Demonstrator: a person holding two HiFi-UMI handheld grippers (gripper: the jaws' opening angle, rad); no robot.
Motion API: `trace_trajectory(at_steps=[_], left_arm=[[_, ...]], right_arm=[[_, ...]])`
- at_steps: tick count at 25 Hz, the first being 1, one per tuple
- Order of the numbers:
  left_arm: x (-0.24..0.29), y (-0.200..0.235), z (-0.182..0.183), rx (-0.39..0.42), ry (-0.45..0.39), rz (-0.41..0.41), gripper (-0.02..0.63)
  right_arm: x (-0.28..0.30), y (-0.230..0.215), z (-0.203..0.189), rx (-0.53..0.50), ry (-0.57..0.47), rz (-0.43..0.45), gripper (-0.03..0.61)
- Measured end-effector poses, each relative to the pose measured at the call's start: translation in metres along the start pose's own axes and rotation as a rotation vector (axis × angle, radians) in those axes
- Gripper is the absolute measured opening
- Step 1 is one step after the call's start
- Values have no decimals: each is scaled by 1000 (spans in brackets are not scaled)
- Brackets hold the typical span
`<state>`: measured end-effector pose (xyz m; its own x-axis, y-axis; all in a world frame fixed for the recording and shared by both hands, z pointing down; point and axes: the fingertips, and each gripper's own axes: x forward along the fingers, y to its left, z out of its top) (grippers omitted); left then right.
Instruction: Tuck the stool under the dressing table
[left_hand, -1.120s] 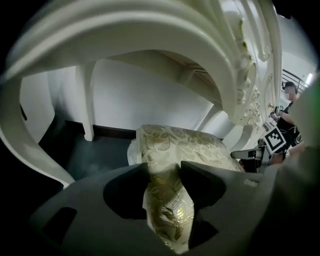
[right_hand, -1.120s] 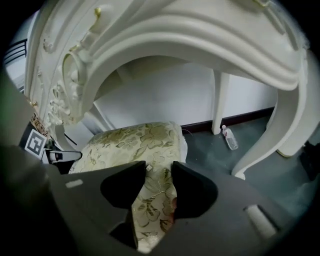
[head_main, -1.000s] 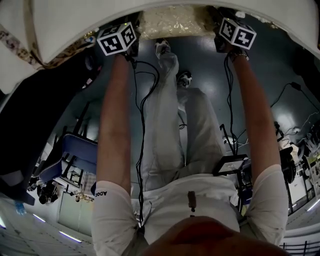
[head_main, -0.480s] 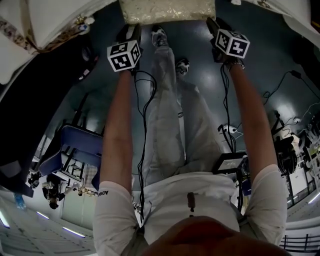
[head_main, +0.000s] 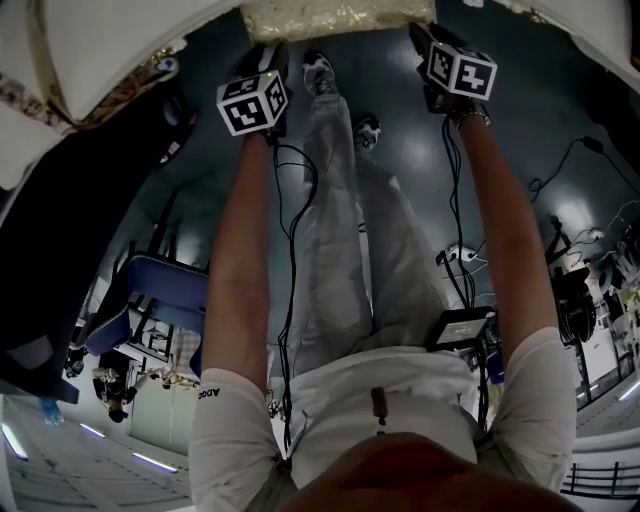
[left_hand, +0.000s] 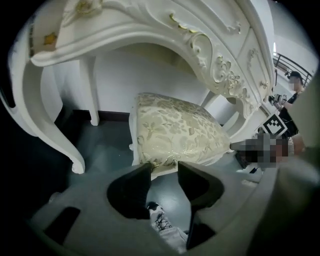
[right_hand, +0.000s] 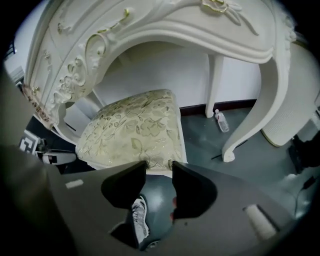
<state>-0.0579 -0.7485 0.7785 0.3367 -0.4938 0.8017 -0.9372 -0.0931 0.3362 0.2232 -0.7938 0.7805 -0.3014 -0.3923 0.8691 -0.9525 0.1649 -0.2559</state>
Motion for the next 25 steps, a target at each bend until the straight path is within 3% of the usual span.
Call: trace_trajectory(at_steps=[5, 12, 14, 17, 20, 25], left_arm=[[22, 8, 43, 0, -46, -1, 187], [28, 17, 76, 24, -15, 13, 167], [22, 15, 71, 31, -15, 2, 167], [13, 9, 59, 30, -19, -20, 118], [-8, -1, 40, 26, -23, -14, 16], [-67, -43, 21, 45, -73, -80, 8]], right_arm=[[20, -5, 45, 20, -30, -34, 173], [28, 8, 77, 39, -56, 2, 173], [21, 7, 73, 33, -66, -10, 170], [2, -5, 63, 16, -108, -59, 9], [-19, -5, 45, -3, -111, -29, 6], [-76, 7, 16, -88, -131, 93, 6]])
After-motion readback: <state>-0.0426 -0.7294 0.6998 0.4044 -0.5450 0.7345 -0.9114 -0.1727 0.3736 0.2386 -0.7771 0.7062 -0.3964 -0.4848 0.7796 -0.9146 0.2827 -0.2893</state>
